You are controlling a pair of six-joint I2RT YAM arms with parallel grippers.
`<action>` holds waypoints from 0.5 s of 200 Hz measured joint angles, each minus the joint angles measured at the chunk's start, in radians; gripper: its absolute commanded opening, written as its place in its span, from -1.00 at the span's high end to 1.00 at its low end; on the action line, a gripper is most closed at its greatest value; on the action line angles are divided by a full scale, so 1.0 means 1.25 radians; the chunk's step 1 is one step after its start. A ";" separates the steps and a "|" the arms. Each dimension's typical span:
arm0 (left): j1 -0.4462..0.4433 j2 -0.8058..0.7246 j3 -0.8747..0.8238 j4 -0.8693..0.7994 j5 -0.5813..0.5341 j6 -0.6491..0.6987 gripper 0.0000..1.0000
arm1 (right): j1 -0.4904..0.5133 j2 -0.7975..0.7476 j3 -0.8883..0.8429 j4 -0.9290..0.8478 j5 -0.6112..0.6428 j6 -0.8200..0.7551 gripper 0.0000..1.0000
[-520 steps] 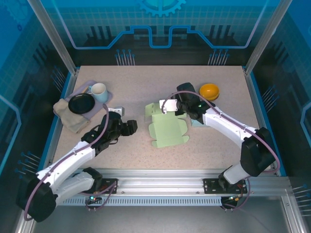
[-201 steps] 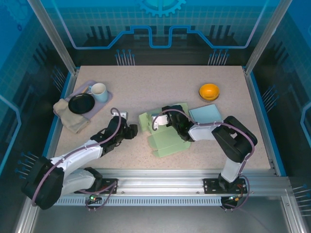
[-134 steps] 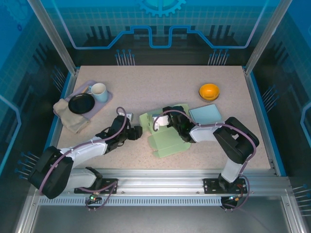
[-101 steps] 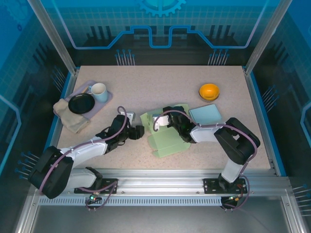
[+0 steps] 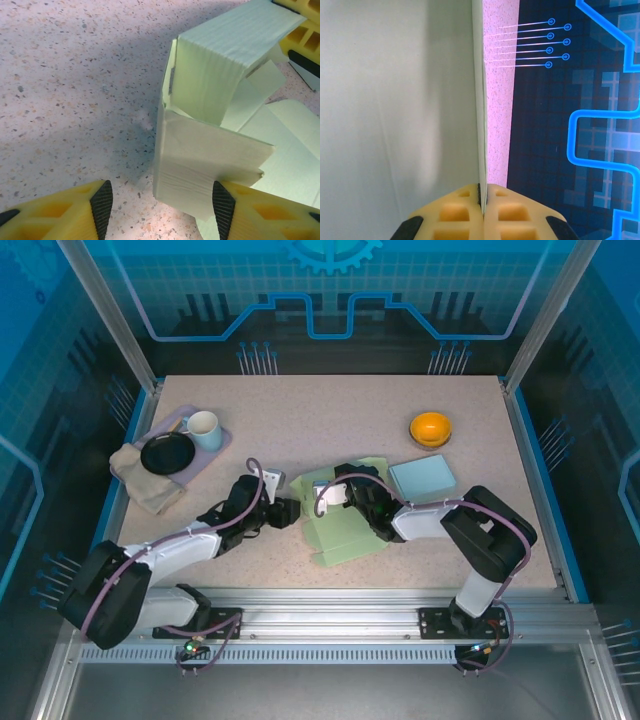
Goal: Fold the paper box
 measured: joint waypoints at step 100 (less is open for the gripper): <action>-0.020 0.051 0.000 0.045 0.034 0.003 0.11 | 0.013 -0.005 -0.011 0.012 0.020 0.012 1.00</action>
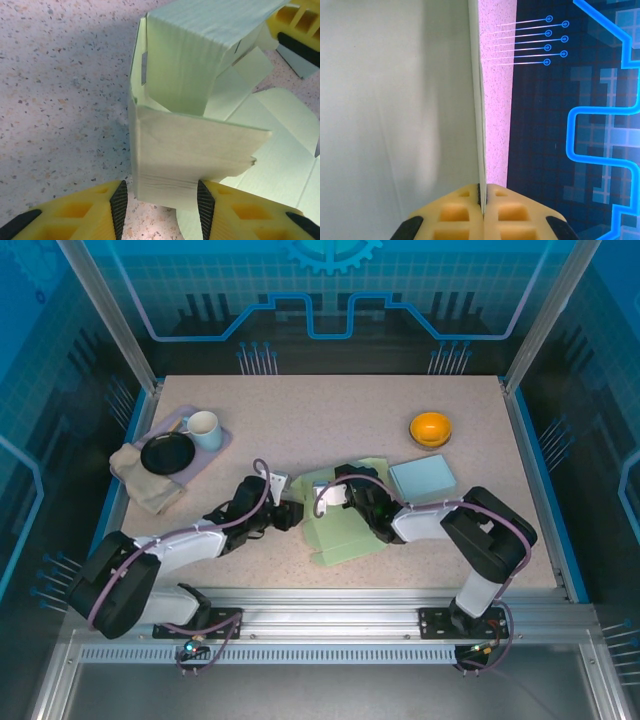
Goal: Fold the paper box
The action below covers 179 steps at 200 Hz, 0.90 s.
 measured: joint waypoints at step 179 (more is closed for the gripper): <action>-0.008 0.086 0.087 -0.014 -0.065 0.056 -0.11 | 0.012 -0.050 -0.023 -0.010 0.013 0.039 1.00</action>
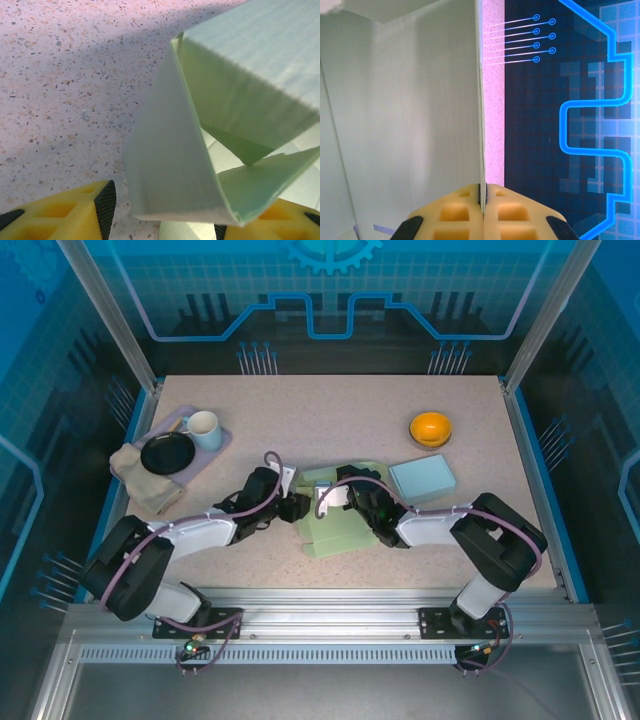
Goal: Fold the paper box
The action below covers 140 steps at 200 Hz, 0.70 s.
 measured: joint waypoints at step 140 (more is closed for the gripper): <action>-0.010 -0.016 0.004 0.010 0.056 0.016 -0.06 | -0.002 0.011 0.010 -0.024 0.001 0.036 1.00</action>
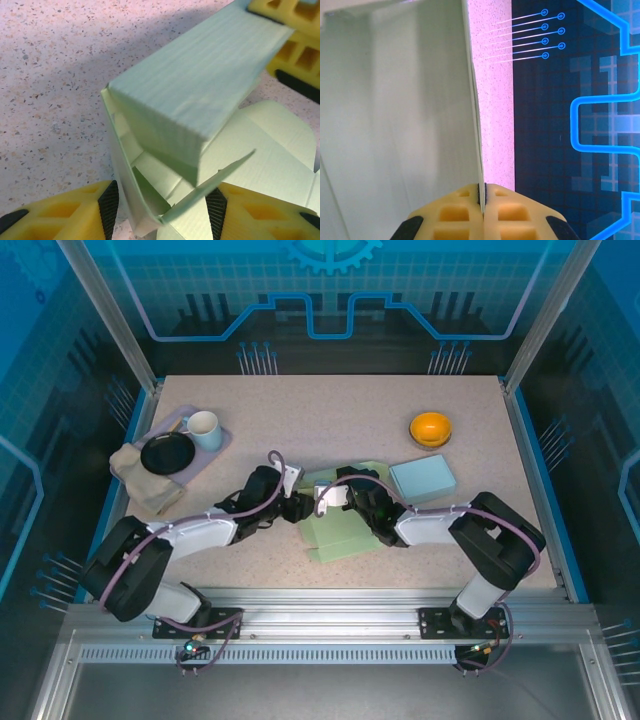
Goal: Fold the paper box
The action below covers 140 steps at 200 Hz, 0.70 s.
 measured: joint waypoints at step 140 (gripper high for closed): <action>0.000 -0.030 -0.025 0.006 0.036 0.005 0.08 | -0.020 -0.004 0.000 -0.009 0.002 0.047 1.00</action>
